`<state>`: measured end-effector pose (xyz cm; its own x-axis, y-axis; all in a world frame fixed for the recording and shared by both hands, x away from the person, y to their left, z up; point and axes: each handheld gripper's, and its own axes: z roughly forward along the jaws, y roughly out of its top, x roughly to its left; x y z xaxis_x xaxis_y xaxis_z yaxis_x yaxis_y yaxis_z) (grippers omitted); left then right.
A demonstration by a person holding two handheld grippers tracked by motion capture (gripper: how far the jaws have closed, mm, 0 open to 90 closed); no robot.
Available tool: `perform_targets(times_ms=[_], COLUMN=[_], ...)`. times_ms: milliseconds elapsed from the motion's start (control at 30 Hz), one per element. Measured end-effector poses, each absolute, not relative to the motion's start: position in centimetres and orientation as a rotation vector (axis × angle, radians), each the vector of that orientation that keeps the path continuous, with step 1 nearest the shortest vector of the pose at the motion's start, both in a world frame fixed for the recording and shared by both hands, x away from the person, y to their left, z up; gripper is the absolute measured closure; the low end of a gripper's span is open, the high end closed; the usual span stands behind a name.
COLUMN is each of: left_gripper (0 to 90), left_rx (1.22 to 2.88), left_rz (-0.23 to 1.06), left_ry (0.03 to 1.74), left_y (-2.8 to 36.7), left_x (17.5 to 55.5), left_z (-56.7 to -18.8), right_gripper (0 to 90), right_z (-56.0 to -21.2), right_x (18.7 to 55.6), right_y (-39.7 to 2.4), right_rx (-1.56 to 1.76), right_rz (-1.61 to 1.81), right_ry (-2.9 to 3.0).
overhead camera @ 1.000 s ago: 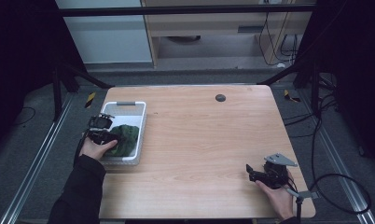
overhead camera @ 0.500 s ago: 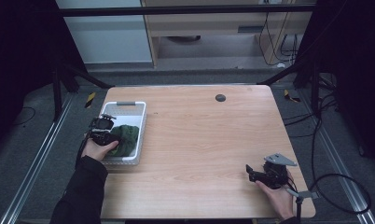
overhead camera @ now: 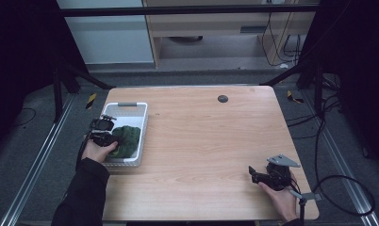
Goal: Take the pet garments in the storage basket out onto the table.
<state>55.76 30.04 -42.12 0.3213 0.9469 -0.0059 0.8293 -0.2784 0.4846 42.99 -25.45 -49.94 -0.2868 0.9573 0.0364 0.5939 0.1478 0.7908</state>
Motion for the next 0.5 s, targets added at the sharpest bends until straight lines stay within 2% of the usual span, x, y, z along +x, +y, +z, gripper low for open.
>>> perform_targets(times_ms=[500], left_gripper=[68.6], left_rx=[2.131], left_rz=[0.469], left_ry=[1.498], left_y=[30.9], left_x=[54.4], left_z=[-38.7], right_gripper=[14.0], right_z=[-49.9], right_x=[42.9], right_y=[-25.6], right_rx=[1.472], right_rz=[0.991], right_ry=[1.941])
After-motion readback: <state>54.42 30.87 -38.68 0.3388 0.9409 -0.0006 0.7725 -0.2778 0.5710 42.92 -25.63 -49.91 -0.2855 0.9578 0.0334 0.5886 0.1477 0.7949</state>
